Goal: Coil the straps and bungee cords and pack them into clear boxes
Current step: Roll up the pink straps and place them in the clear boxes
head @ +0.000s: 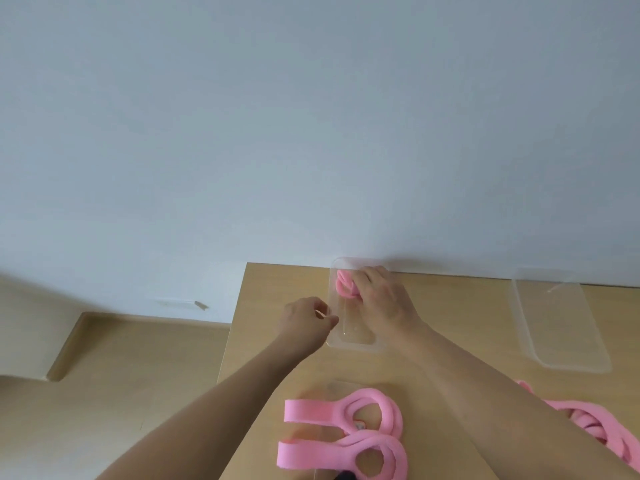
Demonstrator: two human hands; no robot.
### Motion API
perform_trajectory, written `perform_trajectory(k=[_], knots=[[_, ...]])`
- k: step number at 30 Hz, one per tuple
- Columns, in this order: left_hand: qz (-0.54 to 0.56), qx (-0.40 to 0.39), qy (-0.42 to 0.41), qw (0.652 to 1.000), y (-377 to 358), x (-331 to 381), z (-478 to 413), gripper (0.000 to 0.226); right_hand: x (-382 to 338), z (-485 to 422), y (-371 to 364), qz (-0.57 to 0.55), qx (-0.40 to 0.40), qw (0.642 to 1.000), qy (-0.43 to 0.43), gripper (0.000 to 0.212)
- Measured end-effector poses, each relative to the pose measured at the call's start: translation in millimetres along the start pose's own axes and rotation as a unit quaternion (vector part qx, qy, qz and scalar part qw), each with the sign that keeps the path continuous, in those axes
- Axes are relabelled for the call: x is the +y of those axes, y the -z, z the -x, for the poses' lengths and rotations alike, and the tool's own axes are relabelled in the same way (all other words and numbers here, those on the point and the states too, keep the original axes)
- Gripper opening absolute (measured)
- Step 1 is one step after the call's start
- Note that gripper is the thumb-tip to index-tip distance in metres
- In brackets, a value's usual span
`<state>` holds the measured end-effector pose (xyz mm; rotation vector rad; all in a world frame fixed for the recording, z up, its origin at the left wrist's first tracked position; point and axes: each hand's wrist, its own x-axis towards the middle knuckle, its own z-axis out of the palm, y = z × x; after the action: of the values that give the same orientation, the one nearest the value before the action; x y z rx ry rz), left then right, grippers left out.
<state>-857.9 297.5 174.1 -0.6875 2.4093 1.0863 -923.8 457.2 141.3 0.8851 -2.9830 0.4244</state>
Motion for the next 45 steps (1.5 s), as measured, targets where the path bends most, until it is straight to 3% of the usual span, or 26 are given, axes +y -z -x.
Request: perform_trajectory(k=[5,7,10,12,14,17,20,23,31,35,38,41,43,45], knots=[[-0.001,0.013,-0.003,1.0,-3.1,-6.4,-4.5,0.01,-0.2,2.3,-11.4,0.007,0.071,0.997,0.03,0.022],[0.003,0.015,-0.006,1.0,-3.7,-8.2,-4.9,0.009,-4.9,0.3,-10.7,0.024,0.076,0.996,0.029,0.027],[0.002,0.011,-0.022,1.0,-3.3,-10.2,-4.4,0.013,-15.3,-1.6,-3.1,0.057,-0.009,0.998,0.001,0.036],[-0.002,0.009,-0.035,0.999,-1.8,-11.9,-1.5,0.021,-21.3,-2.2,2.4,0.033,-0.084,0.996,-0.027,0.031],[-0.012,0.014,-0.053,0.998,0.8,-16.0,3.6,0.027,-20.4,1.8,2.9,-0.001,-0.099,0.994,-0.051,0.033],[-0.022,0.027,-0.084,0.996,2.6,-26.5,14.4,0.029,-20.0,22.8,10.0,-0.041,-0.012,0.998,-0.055,0.046],[-0.038,0.05,-0.115,0.991,-1.1,-43.8,26.6,0.028,-26.9,61.2,16.0,-0.037,0.09,0.993,-0.062,0.029],[-0.057,0.072,-0.149,0.985,-8.5,-61.9,39.2,0.027,-36.8,107.7,14.7,-0.028,0.11,0.991,-0.068,0.012],[-0.063,0.067,-0.236,0.967,-19.7,-82.6,68.3,0.025,-65.0,200.4,-2.1,-0.039,-0.101,0.978,-0.18,0.024],[-0.079,0.043,-0.273,0.958,-17.4,-81.2,80.9,0.024,-82.1,206.1,6.6,-0.031,-0.151,0.962,-0.225,0.041],[-0.097,0.008,-0.301,0.949,-13.1,-79.1,92.5,0.025,-92.4,210.1,12.0,-0.006,-0.18,0.957,-0.228,0.034],[-0.125,-0.053,-0.32,0.938,-4.7,-75.7,103.9,0.031,-101.3,213.9,20.0,-0.052,-0.119,0.96,-0.25,0.02],[-0.141,-0.097,-0.324,0.93,2.4,-70.9,110.6,0.046,-109.4,211.1,31.1,-0.114,-0.059,0.957,-0.26,0.008],[-0.151,-0.132,-0.322,0.925,8.2,-64.8,117.6,0.058,-116.4,205.1,45.0,-0.156,-0.008,0.954,-0.255,0.01]])
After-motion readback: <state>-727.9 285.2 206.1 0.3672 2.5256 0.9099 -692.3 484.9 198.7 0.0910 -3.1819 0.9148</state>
